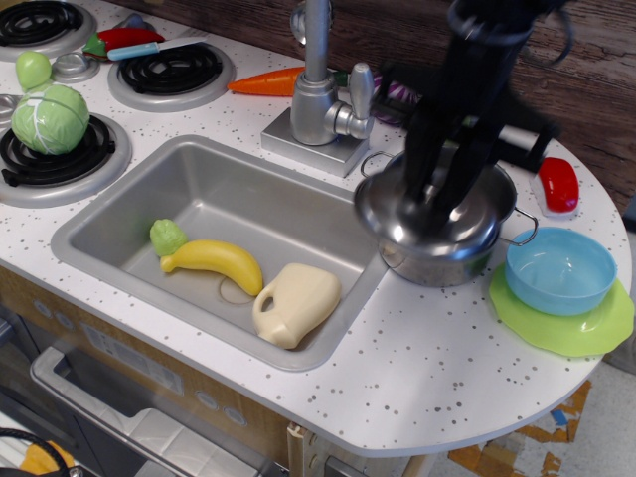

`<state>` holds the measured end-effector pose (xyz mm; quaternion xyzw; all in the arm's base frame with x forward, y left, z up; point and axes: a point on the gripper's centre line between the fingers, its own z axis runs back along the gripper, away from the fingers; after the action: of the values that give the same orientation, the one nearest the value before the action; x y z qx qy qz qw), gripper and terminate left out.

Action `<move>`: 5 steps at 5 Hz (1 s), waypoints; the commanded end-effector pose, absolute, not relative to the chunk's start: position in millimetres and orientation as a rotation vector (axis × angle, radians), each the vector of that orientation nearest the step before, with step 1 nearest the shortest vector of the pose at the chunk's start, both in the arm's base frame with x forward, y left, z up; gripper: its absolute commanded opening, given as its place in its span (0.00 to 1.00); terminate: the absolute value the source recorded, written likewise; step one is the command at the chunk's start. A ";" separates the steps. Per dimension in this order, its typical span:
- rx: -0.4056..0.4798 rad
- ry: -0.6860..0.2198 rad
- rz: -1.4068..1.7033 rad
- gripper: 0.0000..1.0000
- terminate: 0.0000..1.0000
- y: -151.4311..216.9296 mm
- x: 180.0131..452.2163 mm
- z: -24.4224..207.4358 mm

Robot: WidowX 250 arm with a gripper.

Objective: Take lid off pot or pan

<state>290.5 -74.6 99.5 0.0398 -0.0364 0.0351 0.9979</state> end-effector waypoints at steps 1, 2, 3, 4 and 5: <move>0.011 -0.168 0.137 0.00 0.00 -84.5 265.5 85.8; -0.007 -0.204 0.162 0.00 0.00 -87.5 256.8 65.1; -0.031 -0.258 0.133 0.00 0.00 -86.0 258.2 43.6; -0.016 -0.283 0.110 1.00 0.00 -83.1 261.2 40.8; -0.016 -0.283 0.110 1.00 0.00 -83.1 261.2 40.8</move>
<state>258.2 -83.7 36.4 -0.0038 -0.1309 0.0479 0.9902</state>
